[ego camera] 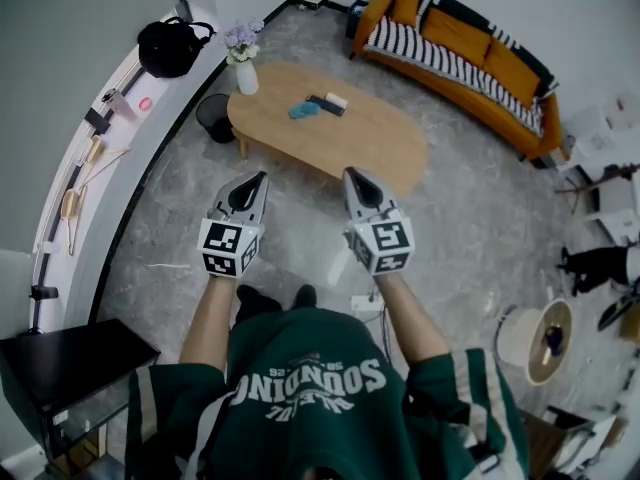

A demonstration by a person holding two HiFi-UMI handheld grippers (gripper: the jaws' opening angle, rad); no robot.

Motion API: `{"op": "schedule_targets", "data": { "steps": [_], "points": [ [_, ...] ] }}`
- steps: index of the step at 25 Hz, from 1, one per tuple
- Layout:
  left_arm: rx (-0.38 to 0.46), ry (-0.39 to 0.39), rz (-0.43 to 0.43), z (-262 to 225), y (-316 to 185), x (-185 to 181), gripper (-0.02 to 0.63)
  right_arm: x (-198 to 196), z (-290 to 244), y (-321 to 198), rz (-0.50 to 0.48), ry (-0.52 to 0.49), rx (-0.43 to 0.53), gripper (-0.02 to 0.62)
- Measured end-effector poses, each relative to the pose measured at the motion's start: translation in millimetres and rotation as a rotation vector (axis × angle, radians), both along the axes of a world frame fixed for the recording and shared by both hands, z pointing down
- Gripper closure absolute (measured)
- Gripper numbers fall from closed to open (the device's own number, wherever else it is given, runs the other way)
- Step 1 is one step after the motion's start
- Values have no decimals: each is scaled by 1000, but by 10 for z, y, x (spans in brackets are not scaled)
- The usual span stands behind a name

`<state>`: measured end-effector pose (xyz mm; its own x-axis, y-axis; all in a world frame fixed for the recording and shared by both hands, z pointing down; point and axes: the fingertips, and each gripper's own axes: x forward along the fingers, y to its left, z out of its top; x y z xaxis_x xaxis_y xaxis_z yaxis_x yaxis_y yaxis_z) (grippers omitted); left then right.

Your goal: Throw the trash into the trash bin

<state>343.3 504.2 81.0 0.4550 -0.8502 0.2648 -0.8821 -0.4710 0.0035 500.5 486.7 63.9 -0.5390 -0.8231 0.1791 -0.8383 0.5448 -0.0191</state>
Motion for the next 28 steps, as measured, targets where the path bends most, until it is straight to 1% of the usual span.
{"op": "schedule_targets", "data": {
  "steps": [4,9,15,19,21,24,28],
  "points": [
    [-7,6,-21,-5,11,1,606,-27,20,33,-29,6,-17,594],
    [-27,27,-67,46,-32,-85,606,-156,94,-66,-68,17,-41,594],
    [-28,43,-82,90,-337,-341,606,-439,183,-344,-74,19,-43,594],
    [-32,63,-75,198,-675,-482,606,-586,256,-674,-64,32,-53,594],
    [-40,72,-61,277,-923,-575,606,-691,327,-909,-51,44,-55,594],
    [-47,86,-30,365,-1407,-720,606,-903,395,-1320,-37,65,-70,594],
    [-69,91,17,439,-2081,-1000,606,-1238,486,-1971,2,57,-121,594]
  ]
}}
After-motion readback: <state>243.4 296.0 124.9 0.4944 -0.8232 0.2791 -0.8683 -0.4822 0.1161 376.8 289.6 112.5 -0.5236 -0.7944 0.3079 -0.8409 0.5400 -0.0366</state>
